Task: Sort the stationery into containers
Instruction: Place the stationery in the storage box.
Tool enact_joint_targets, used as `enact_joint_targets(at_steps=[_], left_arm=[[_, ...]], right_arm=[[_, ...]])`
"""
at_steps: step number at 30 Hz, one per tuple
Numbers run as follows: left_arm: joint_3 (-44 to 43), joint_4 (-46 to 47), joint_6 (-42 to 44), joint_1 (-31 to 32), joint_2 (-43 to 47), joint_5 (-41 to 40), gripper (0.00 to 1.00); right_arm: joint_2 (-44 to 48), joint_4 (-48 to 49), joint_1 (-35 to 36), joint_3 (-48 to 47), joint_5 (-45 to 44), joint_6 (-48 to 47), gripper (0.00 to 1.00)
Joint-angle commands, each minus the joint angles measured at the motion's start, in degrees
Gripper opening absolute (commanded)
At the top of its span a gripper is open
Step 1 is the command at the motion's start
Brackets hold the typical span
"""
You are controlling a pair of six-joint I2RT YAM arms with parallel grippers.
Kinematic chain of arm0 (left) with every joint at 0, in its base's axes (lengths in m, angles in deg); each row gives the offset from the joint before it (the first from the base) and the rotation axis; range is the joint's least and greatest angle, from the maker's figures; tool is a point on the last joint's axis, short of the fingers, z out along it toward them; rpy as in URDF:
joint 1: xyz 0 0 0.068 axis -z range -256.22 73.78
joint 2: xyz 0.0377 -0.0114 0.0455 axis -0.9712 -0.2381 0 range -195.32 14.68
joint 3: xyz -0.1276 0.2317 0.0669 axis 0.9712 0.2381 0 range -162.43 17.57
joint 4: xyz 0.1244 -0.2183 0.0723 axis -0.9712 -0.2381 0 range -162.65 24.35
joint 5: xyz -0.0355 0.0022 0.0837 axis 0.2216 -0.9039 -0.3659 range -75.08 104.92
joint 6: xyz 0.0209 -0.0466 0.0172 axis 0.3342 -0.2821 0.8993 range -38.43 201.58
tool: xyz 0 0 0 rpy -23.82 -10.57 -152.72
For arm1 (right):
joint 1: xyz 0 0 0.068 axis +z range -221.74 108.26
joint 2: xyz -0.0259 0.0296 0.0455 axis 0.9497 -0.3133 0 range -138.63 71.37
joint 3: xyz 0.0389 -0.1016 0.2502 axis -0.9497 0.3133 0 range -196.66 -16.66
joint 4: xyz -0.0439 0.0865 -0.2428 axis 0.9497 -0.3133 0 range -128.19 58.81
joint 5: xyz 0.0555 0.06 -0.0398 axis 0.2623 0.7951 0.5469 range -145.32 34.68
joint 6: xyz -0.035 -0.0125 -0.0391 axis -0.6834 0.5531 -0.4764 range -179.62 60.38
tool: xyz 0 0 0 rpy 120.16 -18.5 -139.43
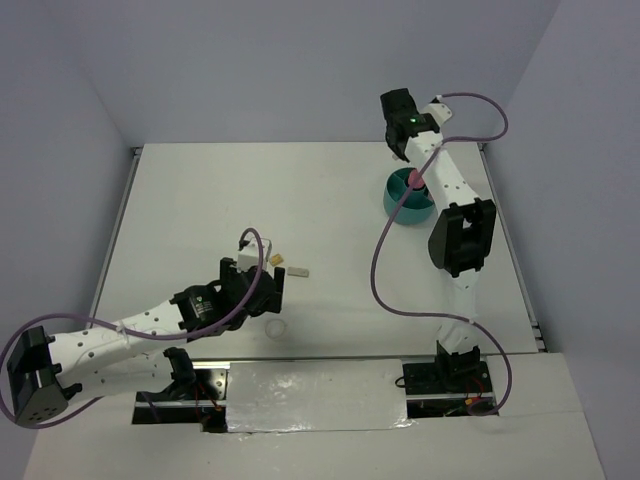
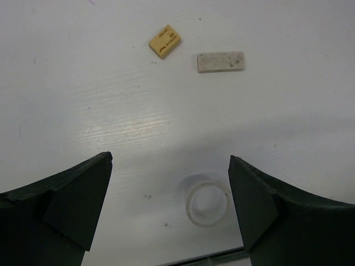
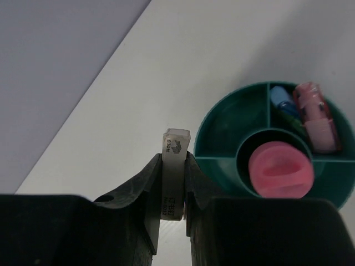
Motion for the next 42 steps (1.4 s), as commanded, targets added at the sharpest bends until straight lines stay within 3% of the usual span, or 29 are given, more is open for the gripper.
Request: enact_joint_targets(at_steps=[1, 8, 13, 25, 36, 40, 42], left_arm=[[0.7, 3.3, -0.1, -0.2, 0.1, 1.5, 0.98], [2.2, 2.9, 0.0, -0.3, 3.2, 2.1, 0.98], [2.9, 2.5, -0.4, -0.3, 4.9, 2.2, 0.98], [3.6, 2.8, -0.4, -0.3, 5.8, 3.3, 0.98], [3.8, 3.1, -0.2, -0.3, 5.6, 3.2, 0.98], [3.9, 3.1, -0.1, -0.3, 5.7, 3.3, 0.98], [4.1, 3.5, 0.0, -0.3, 5.8, 3.6, 0.98]], right_arm=[[-0.8, -4.5, -1.0, -6.0, -3.8, 1.8, 0.00], [-0.8, -1.0, -2.7, -1.7, -2.7, 0.7, 0.00], [-3.6, -3.7, -3.0, -5.2, -2.6, -0.1, 0.00], [-4.5, -3.8, -4.0, -1.7, -3.4, -0.6, 0.01], [-5.6, -3.3, -5.6, -0.1, -2.2, -2.6, 0.09], [-5.6, -1.9, -5.8, 0.5, -0.6, -4.3, 0.22], [-5.4, -1.6, -5.8, 0.8, -0.4, -4.4, 0.23]])
